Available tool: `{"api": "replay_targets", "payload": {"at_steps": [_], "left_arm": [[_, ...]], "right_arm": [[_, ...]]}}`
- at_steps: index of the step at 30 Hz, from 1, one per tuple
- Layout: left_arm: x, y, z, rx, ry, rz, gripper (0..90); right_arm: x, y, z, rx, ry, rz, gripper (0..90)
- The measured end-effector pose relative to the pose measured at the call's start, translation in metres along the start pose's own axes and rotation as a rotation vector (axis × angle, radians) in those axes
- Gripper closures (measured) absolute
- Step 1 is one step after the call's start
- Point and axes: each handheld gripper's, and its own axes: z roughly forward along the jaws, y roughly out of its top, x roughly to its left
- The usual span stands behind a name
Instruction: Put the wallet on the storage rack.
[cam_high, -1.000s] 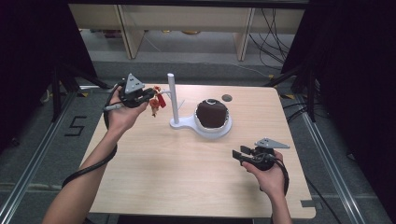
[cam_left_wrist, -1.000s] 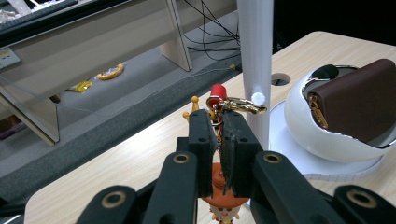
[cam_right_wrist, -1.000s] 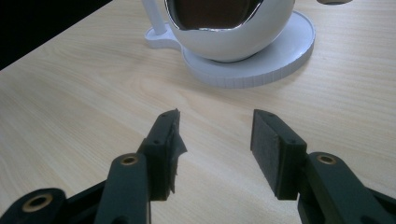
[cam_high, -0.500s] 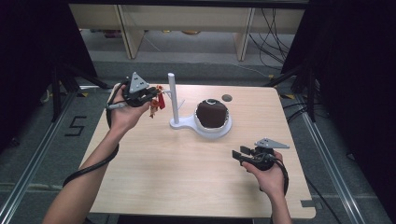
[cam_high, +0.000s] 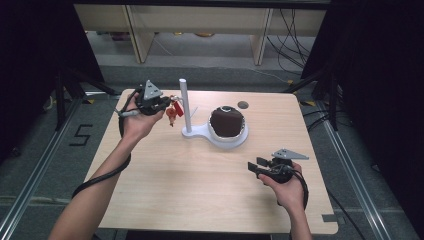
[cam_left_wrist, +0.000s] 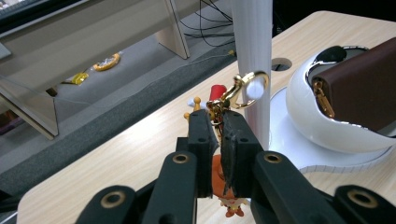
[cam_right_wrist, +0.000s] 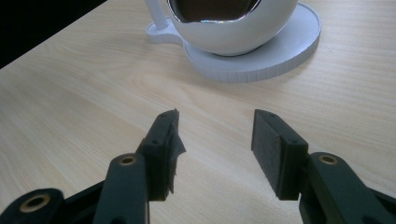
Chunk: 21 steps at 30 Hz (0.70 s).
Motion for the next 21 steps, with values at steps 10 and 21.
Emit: {"api": "replay_targets", "payload": {"at_steps": [10,21], "left_arm": [[-0.005,-0.012,0.003,0.010,-0.019,-0.002,82.0],[-0.015,-0.023,0.002,-0.007,-0.045,0.003,78.3]], "right_arm": [[0.001,0.000,-0.001,0.005,-0.011,-0.003,52.0],[-0.001,-0.001,-0.002,-0.005,-0.004,0.009,51.9]]}}
